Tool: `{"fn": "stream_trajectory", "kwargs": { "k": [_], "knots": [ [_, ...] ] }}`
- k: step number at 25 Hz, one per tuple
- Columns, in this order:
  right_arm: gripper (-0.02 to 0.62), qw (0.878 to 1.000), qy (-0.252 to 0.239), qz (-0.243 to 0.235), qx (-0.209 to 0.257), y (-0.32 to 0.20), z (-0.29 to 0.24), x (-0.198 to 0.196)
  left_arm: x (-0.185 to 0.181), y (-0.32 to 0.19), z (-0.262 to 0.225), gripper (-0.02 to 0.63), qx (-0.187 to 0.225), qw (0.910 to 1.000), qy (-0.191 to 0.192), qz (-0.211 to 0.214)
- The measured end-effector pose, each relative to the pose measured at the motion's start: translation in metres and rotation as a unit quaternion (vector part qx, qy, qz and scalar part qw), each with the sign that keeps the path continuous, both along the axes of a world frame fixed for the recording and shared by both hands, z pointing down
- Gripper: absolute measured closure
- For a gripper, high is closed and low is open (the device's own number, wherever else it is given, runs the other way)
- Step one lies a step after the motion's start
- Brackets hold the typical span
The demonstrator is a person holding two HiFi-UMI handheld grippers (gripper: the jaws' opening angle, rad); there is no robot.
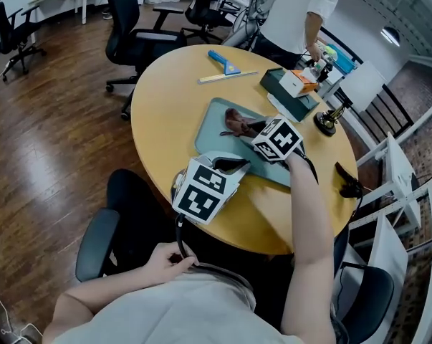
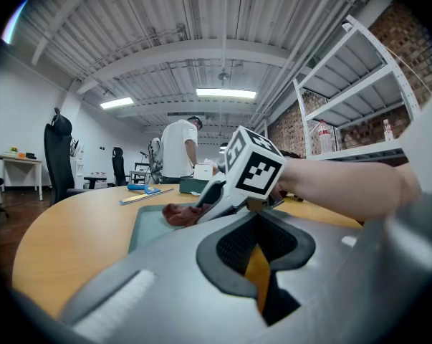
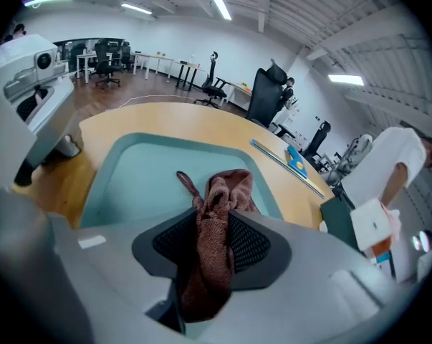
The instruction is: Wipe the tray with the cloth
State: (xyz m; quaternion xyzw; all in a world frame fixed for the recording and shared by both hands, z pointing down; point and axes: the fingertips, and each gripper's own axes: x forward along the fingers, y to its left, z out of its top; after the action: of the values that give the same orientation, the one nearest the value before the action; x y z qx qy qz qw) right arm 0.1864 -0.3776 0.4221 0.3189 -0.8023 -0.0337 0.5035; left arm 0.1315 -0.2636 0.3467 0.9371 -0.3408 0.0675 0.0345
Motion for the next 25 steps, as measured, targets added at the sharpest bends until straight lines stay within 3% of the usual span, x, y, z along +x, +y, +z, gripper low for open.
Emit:
{"fn": "stream_trajectory", "kwargs": {
  "k": [11,25],
  "knots": [
    [0.459,0.995,-0.035,0.095,0.012,0.036,0.002,0.099,-0.001,0.000,0.001,0.606,-0.002,1.0000,0.003,0.001],
    [0.459,0.993,-0.058,0.104,0.026,0.041,-0.001,0.111,0.006,-0.011,0.012,0.606,-0.051,0.9985,-0.022,-0.003]
  ]
}}
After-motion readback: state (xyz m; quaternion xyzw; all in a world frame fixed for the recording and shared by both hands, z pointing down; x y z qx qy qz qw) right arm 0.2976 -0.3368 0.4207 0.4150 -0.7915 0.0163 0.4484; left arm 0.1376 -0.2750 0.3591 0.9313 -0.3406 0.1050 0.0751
